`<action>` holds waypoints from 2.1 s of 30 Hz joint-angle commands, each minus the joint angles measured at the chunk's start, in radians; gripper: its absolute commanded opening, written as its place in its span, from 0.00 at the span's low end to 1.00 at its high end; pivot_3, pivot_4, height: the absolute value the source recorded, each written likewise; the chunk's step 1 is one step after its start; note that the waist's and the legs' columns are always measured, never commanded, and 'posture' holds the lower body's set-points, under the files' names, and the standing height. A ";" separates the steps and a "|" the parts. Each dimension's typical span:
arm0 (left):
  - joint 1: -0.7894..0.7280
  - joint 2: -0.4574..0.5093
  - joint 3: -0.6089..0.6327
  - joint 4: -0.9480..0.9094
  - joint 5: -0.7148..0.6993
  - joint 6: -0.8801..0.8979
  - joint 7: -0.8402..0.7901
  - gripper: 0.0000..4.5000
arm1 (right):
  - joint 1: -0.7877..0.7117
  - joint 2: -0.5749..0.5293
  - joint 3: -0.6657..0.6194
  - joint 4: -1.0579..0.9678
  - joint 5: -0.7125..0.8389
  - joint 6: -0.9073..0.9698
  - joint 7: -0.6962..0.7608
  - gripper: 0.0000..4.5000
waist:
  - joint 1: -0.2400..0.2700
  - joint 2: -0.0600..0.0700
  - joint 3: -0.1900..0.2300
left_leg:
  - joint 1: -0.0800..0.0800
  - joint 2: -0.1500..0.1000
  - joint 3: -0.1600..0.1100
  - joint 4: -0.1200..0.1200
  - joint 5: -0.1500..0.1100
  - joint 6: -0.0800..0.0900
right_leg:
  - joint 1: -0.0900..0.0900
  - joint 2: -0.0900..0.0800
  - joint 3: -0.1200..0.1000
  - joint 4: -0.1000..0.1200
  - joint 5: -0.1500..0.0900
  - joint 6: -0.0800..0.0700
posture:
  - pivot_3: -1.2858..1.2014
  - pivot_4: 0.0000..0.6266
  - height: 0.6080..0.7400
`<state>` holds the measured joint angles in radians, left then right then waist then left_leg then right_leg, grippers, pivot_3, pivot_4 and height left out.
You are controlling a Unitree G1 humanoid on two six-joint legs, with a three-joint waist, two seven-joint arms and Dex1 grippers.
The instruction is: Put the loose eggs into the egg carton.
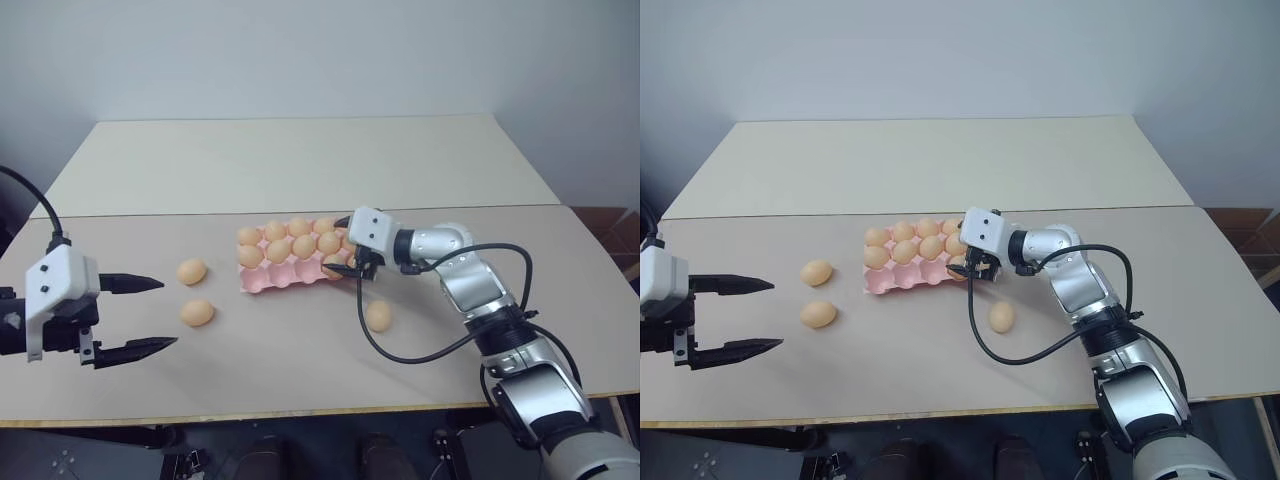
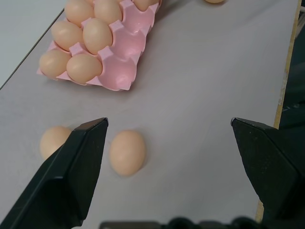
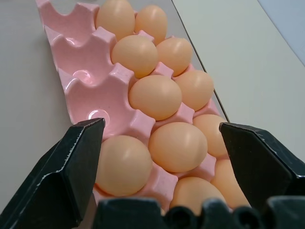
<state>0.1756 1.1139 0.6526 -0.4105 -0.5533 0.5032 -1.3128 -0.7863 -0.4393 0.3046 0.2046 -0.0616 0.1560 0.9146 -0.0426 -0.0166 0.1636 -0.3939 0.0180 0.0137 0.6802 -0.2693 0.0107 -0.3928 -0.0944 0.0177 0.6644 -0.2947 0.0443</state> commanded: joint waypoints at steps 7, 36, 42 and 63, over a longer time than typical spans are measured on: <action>-0.016 0.007 0.021 -0.008 -0.007 -0.007 0.001 1.00 | 0.088 -0.202 -0.151 -0.364 0.184 0.220 0.158 1.00 | 0.011 0.000 0.000 | -0.002 0.000 -0.001 0.000 0.000 0.000 | 0.000 0.000 -0.001 -0.001 0.000 0.000 | 0.52 0.24 1.00; -0.035 0.004 0.013 0.007 -0.009 -0.014 -0.005 1.00 | 0.617 -0.768 -0.685 -0.645 0.574 0.420 0.425 1.00 | 0.029 -0.001 0.000 | 0.003 0.001 0.000 0.000 0.000 0.000 | 0.005 0.000 0.000 -0.002 0.000 0.000 | 0.52 0.24 1.00; -0.047 0.001 -0.003 0.000 -0.010 -0.011 0.004 1.00 | 0.492 -0.699 -0.463 -0.659 0.504 0.407 0.309 1.00 | 0.026 -0.001 0.000 | 0.004 0.001 0.000 0.000 0.000 0.000 | 0.005 0.001 0.000 -0.002 0.000 0.000 | 0.52 0.24 1.00; -0.030 -0.010 -0.005 -0.029 -0.008 -0.015 0.010 1.00 | 0.340 -0.406 -0.021 -0.516 0.227 0.357 0.156 1.00 | 0.030 -0.001 0.001 | 0.002 0.000 -0.001 0.001 0.000 0.000 | 0.004 0.001 -0.001 -0.001 0.000 0.000 | 0.52 0.24 1.00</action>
<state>0.1455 1.1019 0.6194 -0.4214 -0.5536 0.5013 -1.3023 -0.4420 -0.8509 0.2849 -0.3059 0.1784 0.5395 1.0773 -0.0129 -0.0179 0.1642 -0.3918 0.0176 0.0129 0.6807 -0.2694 0.0110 -0.3891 -0.0938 0.0170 0.6629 -0.2947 0.0443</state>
